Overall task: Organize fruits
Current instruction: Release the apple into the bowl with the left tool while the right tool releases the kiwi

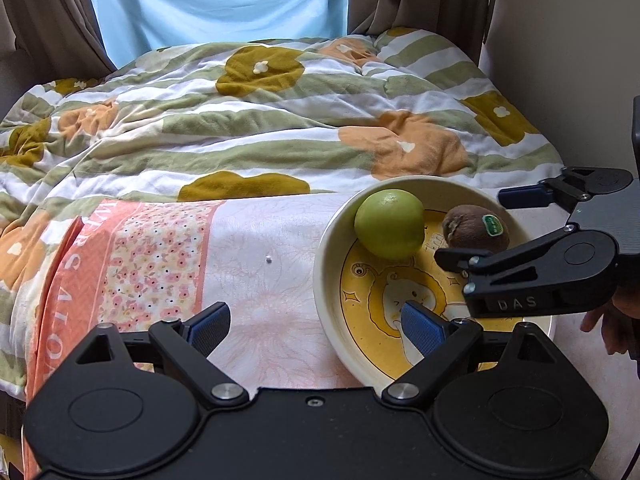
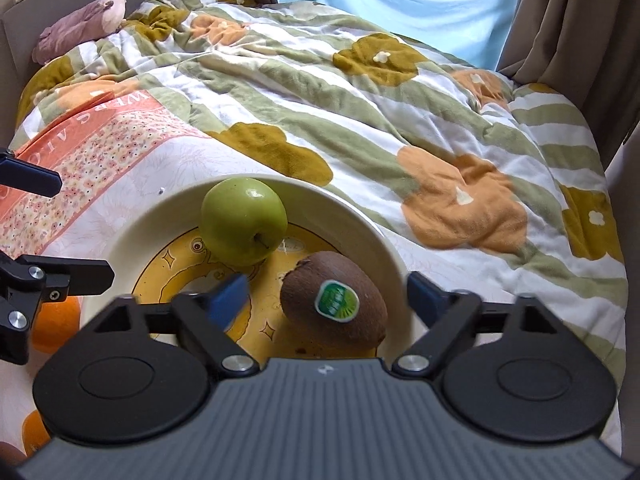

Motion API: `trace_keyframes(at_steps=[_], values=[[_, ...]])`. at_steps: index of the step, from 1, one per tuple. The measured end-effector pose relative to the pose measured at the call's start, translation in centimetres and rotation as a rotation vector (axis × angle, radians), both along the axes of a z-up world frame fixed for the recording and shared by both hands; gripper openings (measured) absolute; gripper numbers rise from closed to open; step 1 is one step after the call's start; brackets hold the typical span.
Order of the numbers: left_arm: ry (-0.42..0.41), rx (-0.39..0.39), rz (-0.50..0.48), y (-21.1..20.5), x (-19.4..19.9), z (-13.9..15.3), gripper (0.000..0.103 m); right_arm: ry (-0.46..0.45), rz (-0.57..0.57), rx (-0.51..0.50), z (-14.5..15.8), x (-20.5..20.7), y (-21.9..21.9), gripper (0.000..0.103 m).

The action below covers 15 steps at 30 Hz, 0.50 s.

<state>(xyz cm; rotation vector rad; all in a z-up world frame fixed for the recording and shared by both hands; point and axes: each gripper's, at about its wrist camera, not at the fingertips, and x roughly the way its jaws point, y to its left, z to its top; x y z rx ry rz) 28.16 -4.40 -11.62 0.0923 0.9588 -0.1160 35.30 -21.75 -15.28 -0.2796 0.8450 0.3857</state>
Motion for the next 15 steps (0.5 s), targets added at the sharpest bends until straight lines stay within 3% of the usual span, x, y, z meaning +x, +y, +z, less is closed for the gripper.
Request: trace_keyframes(at_steps=[9,15], values=[[-0.022,-0.009,0.006,0.4,-0.8,1.6,0.095,-0.026,-0.019,0.038,1.9,-1.4,-1.0,0.103],[-0.074,-0.019,0.002,0.8,-2.1,3.9,0.095,-0.016,-0.07,0.098,5.2,-3.0,-1.9,0.103]])
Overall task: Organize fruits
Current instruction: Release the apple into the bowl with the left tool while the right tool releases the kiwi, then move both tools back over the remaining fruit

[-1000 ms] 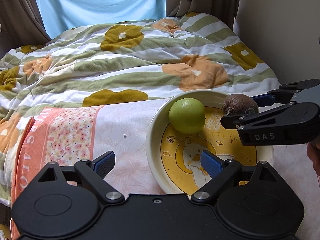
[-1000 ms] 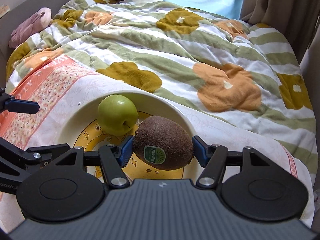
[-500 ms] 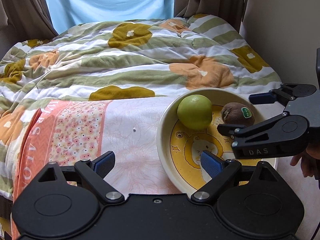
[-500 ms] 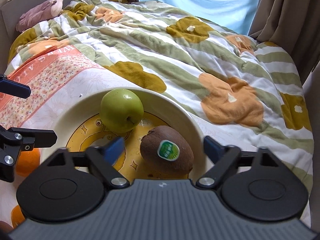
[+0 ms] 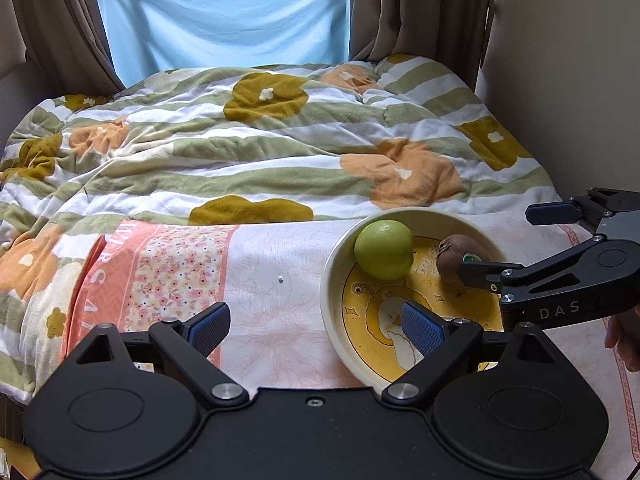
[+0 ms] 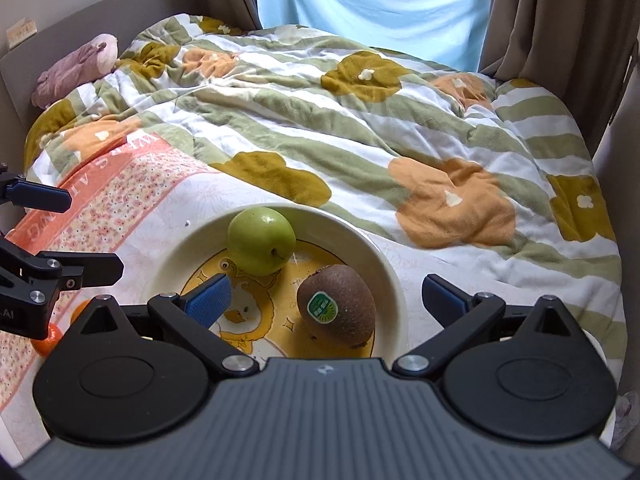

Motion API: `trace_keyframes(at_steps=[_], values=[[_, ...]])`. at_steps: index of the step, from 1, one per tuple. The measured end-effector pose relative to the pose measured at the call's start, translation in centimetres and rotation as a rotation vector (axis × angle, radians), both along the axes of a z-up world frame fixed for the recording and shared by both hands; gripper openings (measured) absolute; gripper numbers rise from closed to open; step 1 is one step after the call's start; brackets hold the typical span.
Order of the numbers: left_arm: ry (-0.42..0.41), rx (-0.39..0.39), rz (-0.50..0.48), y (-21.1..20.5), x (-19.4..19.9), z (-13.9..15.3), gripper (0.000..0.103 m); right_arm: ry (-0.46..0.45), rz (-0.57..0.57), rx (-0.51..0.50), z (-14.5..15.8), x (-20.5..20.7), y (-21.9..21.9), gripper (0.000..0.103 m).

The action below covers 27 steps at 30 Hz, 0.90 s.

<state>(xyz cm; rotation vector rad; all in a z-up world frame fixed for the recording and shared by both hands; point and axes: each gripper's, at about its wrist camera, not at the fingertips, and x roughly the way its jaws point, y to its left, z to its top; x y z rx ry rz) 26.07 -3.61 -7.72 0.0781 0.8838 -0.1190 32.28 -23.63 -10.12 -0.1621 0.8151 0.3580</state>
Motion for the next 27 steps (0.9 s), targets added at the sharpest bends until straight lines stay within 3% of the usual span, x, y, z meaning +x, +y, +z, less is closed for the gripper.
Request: trace_keyframes(at_steps=[8,16,19,27], values=[[-0.079,-0.029,0.01,0.9,-3.0,4.0,0.095,-0.121,-0.091,-0.032,5.2,-5.1,-0.2,0.103],[-0.121,-0.05,0.016,2.0,-7.6,7.3,0.096,-0.078,-0.17,-0.019,8.2,-11.7,-0.2,0.103],[-0.119,-0.06,0.01,2.5,-9.4,7.7,0.096,-0.076,-0.23,0.036,9.0,-14.5,-0.6,0.103],[-0.107,-0.076,-0.009,1.7,-13.8,7.9,0.096,-0.047,-0.315,0.039,9.7,-20.3,-1.3,0.103]])
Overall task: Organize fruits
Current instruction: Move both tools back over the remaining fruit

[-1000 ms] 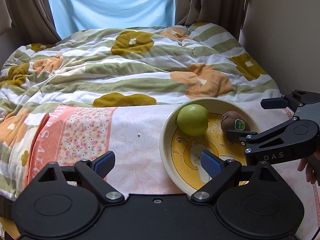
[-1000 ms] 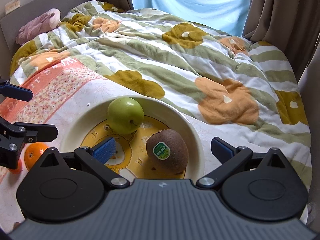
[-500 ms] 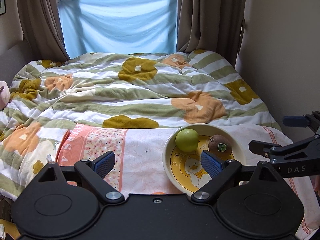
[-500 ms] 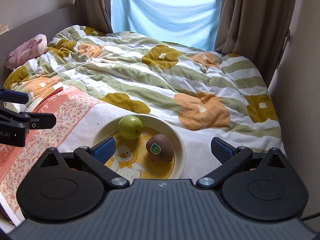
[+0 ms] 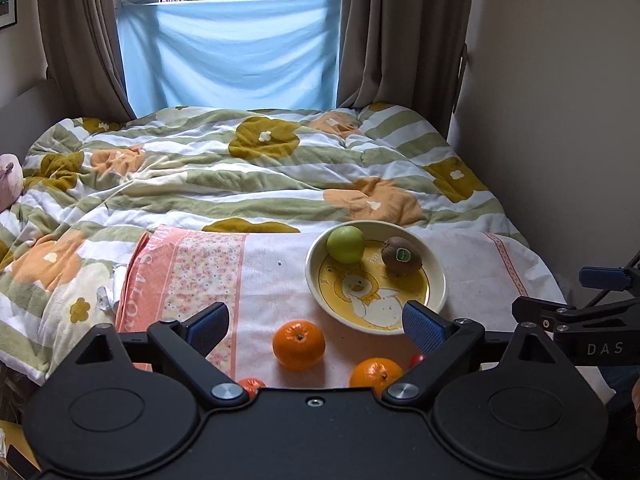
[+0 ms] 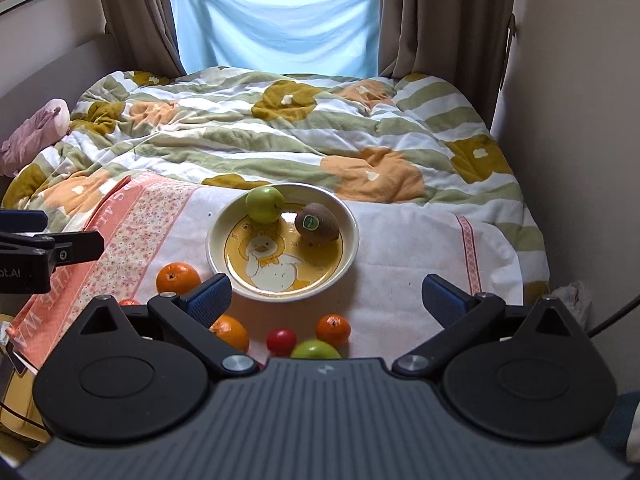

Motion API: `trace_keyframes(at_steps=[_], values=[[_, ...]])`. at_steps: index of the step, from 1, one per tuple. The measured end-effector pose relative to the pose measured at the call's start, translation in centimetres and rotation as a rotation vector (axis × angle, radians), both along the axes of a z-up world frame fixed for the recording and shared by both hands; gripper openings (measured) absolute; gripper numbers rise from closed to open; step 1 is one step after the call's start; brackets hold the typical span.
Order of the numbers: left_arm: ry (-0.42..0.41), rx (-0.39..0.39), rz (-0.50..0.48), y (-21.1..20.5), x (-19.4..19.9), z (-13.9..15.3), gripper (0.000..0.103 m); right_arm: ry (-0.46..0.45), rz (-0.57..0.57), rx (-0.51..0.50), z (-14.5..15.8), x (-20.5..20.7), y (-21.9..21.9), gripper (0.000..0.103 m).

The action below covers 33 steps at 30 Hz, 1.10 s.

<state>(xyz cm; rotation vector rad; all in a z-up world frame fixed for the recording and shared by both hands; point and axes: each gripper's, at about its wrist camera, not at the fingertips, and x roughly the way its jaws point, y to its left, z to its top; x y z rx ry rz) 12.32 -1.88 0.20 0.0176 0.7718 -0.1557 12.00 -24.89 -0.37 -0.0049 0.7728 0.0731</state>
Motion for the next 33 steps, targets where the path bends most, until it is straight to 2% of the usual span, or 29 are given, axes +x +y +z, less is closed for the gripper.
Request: trace_keyframes(at_steps=[5,9,12,22,27,33], values=[[0.018,-0.014,0.016,-1.4,-3.0,-1.2,0.096,0.012,0.001,0.001,-0.7,-2.2,-0.8,0.103],[0.034,-0.022,0.074,-2.7,-5.1,-2.9,0.096,0.048,0.018,0.059,-2.0,-2.9,-2.0,0.103],[0.05,-0.032,0.118,-3.4,-6.0,-4.5,0.096,0.054,0.056,0.065,-3.4,-3.1,-2.7,0.103],[0.074,0.01,0.236,-5.5,-6.3,-10.8,0.095,0.043,0.149,0.064,-8.5,-1.4,-3.2,0.103],[0.102,0.017,0.236,-6.5,-6.0,-13.3,0.094,0.067,0.175,0.077,-11.0,0.0,-3.0,0.103],[0.129,0.06,0.25,-7.4,-5.2,-15.6,0.09,0.1,0.195,0.085,-13.5,1.6,-3.0,0.103]])
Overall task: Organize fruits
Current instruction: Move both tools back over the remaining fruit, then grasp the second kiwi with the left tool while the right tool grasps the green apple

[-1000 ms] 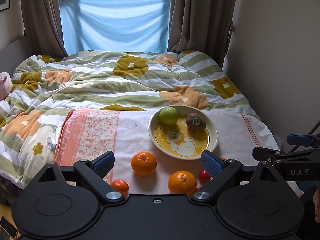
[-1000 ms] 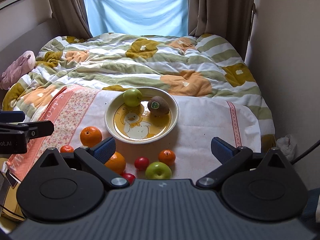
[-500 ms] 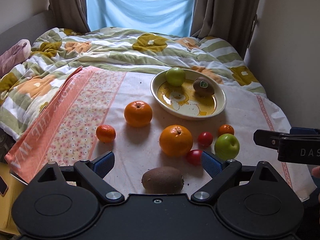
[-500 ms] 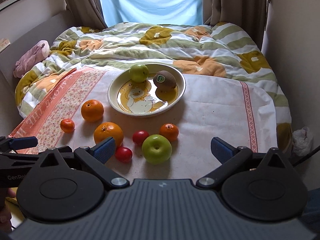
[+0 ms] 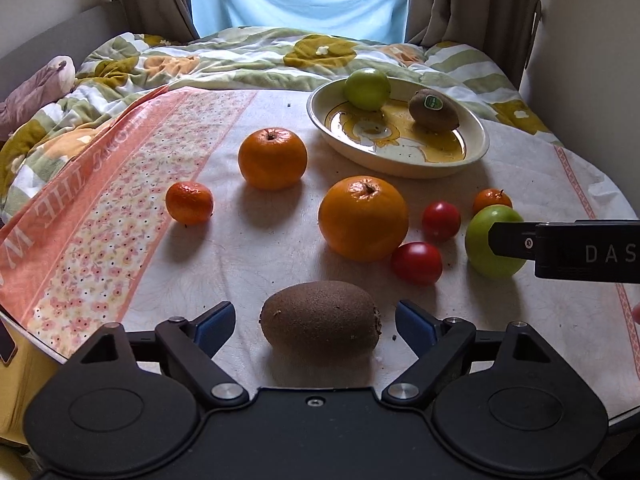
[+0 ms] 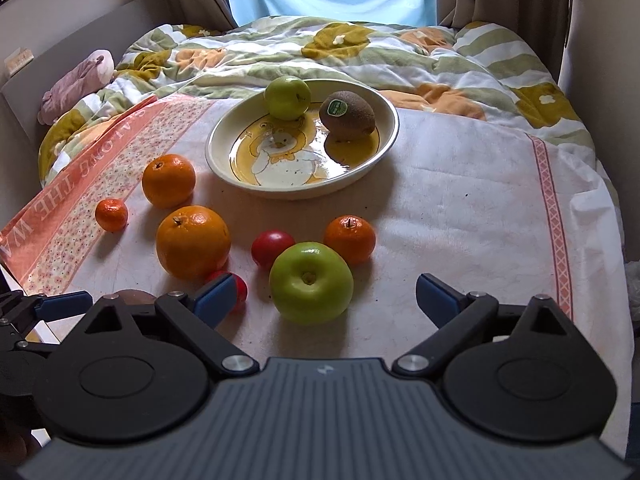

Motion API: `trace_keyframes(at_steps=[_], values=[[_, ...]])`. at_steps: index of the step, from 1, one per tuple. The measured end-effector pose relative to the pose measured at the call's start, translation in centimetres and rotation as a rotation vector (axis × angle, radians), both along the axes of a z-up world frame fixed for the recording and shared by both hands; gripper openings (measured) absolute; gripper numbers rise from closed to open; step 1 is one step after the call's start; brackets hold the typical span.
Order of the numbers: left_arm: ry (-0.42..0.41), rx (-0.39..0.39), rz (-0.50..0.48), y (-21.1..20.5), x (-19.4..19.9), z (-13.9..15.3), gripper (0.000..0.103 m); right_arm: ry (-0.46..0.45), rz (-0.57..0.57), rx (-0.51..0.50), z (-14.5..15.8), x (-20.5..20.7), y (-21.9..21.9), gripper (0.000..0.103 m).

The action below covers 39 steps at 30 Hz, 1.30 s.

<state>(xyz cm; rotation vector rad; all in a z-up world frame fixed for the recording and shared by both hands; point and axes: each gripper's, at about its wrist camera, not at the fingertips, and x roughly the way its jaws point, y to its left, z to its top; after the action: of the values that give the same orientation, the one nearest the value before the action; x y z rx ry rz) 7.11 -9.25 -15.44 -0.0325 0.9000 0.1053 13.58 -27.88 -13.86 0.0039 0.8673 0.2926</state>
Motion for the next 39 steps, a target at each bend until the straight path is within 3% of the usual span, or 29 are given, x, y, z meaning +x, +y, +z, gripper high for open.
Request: trace_keyframes(at_steps=[7,11,18,21,39], values=[[0.038,0.012,-0.009,-0.3,0.5,-1.3,0.074,0.016,0.023,-0.01,-1.5,1.0,0.3,0.103],[0.033,0.006,-0.011,-0.2,0.4,-1.4,0.074,0.034,0.044,-0.001,-2.2,1.4,0.6,0.089],[0.035,0.012,-0.024,-0.3,0.4,-1.2,0.073,0.031,0.054,0.007,-2.5,1.9,1.0,0.082],[0.037,0.01,-0.027,-0.2,0.5,-1.2,0.073,0.045,0.066,0.018,-2.7,2.2,1.1,0.069],[0.001,0.004,-0.03,0.1,0.1,0.3,0.072,0.034,0.06,0.015,-1.9,1.5,0.8,0.069]])
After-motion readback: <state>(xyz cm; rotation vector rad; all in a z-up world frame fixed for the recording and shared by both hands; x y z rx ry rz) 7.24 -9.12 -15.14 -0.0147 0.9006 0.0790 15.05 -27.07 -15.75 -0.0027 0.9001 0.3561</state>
